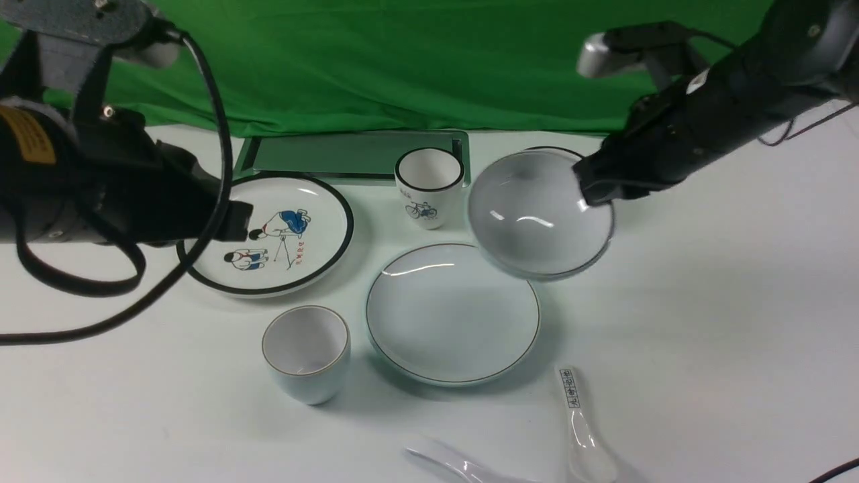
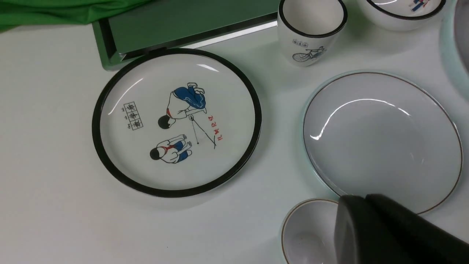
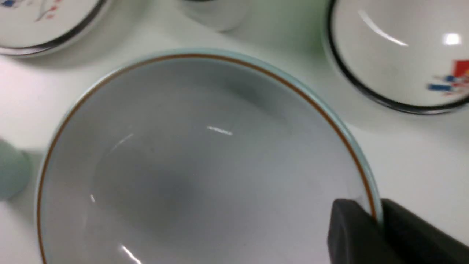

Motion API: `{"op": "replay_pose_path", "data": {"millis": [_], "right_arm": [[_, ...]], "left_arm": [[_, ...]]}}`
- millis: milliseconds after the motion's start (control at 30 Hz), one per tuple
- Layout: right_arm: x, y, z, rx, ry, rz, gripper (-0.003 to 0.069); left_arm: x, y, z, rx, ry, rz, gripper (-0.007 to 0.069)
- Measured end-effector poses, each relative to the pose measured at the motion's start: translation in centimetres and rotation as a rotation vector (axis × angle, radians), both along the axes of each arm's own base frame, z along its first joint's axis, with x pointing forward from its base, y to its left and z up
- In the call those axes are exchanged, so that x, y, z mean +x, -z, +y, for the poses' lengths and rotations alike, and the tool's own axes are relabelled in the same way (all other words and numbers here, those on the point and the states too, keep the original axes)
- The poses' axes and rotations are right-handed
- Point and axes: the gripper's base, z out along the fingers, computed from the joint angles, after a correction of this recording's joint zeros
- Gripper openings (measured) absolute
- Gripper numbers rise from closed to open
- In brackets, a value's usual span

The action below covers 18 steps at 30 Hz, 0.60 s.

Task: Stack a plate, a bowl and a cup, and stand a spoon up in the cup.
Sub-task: Use the right arm to put the blue rice bowl into the blue large plate in the middle

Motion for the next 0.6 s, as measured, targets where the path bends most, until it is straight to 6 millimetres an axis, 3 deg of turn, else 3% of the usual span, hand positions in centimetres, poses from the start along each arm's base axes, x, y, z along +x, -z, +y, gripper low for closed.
{"op": "replay_pose_path", "data": {"millis": [67, 100, 233, 433, 600], "right_arm": [[-0.2, 1.4, 2.2, 0.000, -0.047, 0.013, 0.0070], [-0.1, 1.7, 2.4, -0.002, -0.050, 0.017, 0.0070], [0.4, 5.5, 5.6, -0.010, -0.077, 0.036, 0.0070], [1.2, 8.7, 6.2, -0.022, -0.050, 0.082, 0.0070], [1.6, 9.0, 5.9, -0.020, -0.034, 0.077, 0.0070]], "left_arm": [[0.0, 0.0, 0.0, -0.001, 0.000, -0.002, -0.0036], [0.0, 0.0, 0.0, -0.001, 0.000, -0.002, -0.0036], [0.0, 0.0, 0.0, 0.002, 0.000, 0.004, -0.0036], [-0.1, 0.1, 0.1, 0.016, 0.005, 0.007, -0.0036], [0.0, 0.2, 0.0, 0.019, 0.006, 0.011, -0.0031]]}}
